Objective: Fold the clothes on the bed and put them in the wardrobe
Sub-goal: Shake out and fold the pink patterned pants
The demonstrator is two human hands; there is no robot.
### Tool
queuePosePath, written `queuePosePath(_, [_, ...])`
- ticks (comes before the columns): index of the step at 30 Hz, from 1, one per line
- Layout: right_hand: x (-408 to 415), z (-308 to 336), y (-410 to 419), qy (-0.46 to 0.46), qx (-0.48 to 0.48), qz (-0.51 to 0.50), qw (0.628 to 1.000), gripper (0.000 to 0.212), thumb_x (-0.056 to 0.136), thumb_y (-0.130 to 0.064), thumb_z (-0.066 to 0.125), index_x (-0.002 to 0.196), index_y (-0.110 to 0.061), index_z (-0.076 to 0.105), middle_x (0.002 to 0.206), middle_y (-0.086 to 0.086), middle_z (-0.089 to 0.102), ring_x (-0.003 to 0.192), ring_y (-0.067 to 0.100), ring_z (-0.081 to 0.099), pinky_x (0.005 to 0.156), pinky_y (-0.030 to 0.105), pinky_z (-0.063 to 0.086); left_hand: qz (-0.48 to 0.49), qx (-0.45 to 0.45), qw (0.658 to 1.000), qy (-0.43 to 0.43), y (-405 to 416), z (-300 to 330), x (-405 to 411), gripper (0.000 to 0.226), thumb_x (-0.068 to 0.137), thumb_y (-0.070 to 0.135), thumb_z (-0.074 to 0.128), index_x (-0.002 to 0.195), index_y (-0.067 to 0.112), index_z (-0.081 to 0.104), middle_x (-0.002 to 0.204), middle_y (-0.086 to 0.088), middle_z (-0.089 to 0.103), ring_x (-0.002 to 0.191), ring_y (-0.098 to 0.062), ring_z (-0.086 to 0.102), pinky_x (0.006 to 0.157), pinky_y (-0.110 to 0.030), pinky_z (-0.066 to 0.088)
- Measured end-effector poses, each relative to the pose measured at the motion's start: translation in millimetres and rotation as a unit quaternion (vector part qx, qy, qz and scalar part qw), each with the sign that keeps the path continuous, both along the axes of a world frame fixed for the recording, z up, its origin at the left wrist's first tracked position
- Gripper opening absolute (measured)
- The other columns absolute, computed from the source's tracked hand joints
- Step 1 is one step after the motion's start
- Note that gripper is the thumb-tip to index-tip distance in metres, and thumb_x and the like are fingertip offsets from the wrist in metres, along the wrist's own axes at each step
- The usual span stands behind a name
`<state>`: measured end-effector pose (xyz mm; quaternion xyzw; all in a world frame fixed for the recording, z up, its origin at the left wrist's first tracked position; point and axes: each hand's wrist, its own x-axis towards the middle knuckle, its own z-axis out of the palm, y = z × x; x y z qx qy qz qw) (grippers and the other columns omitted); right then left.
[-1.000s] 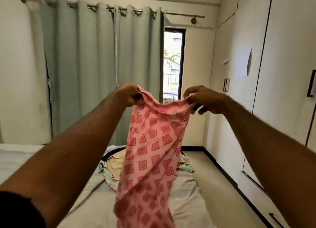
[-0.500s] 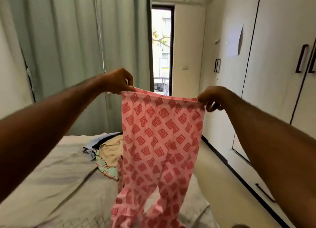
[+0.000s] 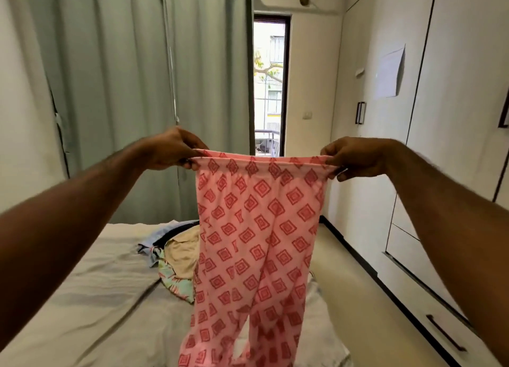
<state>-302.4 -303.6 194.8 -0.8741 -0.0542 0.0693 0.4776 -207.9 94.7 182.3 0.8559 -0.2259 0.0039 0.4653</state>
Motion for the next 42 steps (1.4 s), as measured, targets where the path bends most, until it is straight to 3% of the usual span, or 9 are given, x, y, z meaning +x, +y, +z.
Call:
queuePosePath(6, [14,-9,-7,0.009,-0.080,0.040,0.996,0.040,0.100,-0.011,0.056,0.060,-0.015,0.060,0.082,0.020,0.069,0.058,0.015,0.056,0.044,0.022,0.046,-0.147,0.053,0.976,0.148,17,-4,9,0.073,0.039,0.036,0.103,0.099,0.003,0.079,0.088,-0.014,0.073,0.069,-0.011,0.066,0.060,-0.018,0.057])
queuePosePath(13, [74,-70,-16,0.195,-0.034,0.142,0.970,0.013,0.085,-0.005,0.074,0.095,-0.005,0.065,0.099,0.025,0.069,0.069,0.022,0.067,0.050,0.027,0.055,-0.156,0.174,0.941,0.243,10,-47,46,0.021,0.086,-0.006,0.062,0.085,0.004,0.081,0.075,-0.008,0.071,0.057,-0.007,0.060,0.053,-0.015,0.051])
queuePosePath(18, [171,-136,19,-0.030,-0.143,-0.061,0.987,0.003,0.093,-0.012,0.069,0.091,-0.011,0.071,0.085,0.013,0.072,0.061,0.012,0.065,0.050,0.026,0.052,0.093,0.318,0.934,-0.133,-10,-94,119,0.011,0.088,0.001,0.072,0.086,0.008,0.081,0.064,0.003,0.065,0.059,-0.013,0.060,0.054,-0.020,0.045])
queuePosePath(22, [239,-55,32,-0.416,-0.033,-0.229,0.880,0.009,0.081,-0.016,0.072,0.086,-0.019,0.079,0.085,0.004,0.076,0.082,0.019,0.072,0.081,0.042,0.060,0.169,0.216,0.863,-0.425,3,-22,164,0.013,0.082,-0.004,0.067,0.073,-0.012,0.073,0.070,-0.028,0.062,0.065,-0.040,0.065,0.063,-0.040,0.050])
queuePosePath(25, [247,40,39,-0.571,-0.001,-0.268,0.776,0.024,0.078,-0.018,0.058,0.090,-0.019,0.079,0.087,-0.002,0.076,0.083,0.011,0.071,0.077,0.031,0.059,0.195,0.109,0.804,-0.552,11,60,171,0.052,0.083,0.032,0.053,0.072,-0.018,0.061,0.062,-0.013,0.050,0.061,-0.011,0.053,0.059,-0.036,0.043])
queuePosePath(28, [230,57,48,-0.628,-0.011,-0.230,0.743,0.033,0.083,-0.012,0.049,0.097,-0.016,0.078,0.089,-0.006,0.073,0.081,0.003,0.066,0.070,0.010,0.051,0.181,0.081,0.823,-0.533,7,84,169,0.063,0.082,0.042,0.060,0.084,-0.021,0.061,0.071,0.007,0.043,0.066,0.008,0.044,0.061,-0.027,0.035])
queuePosePath(33, [215,-78,33,-0.497,-0.048,-0.170,0.849,0.031,0.081,-0.022,0.057,0.104,-0.018,0.078,0.089,0.004,0.077,0.072,0.022,0.072,0.067,0.048,0.061,0.098,0.240,0.859,-0.443,10,-21,167,0.033,0.084,-0.002,0.076,0.117,0.002,0.073,0.110,-0.025,0.061,0.090,-0.035,0.064,0.086,-0.033,0.044])
queuePosePath(38, [141,-287,24,-0.242,-0.161,-0.112,0.950,0.025,0.082,-0.028,0.063,0.099,-0.034,0.080,0.096,-0.001,0.078,0.088,0.024,0.073,0.080,0.041,0.058,0.001,0.268,0.936,-0.229,-5,-228,112,0.025,0.090,0.007,0.068,0.114,0.009,0.074,0.106,-0.012,0.062,0.102,-0.031,0.064,0.087,-0.028,0.048])
queuePosePath(42, [68,-394,29,0.040,-0.335,0.029,0.941,0.047,0.080,-0.026,0.048,0.119,-0.041,0.070,0.116,0.000,0.072,0.098,0.022,0.067,0.085,0.036,0.056,-0.063,0.336,0.935,-0.092,-11,-383,46,0.030,0.086,0.002,0.065,0.114,0.006,0.075,0.108,-0.021,0.064,0.102,-0.034,0.065,0.080,-0.018,0.047])
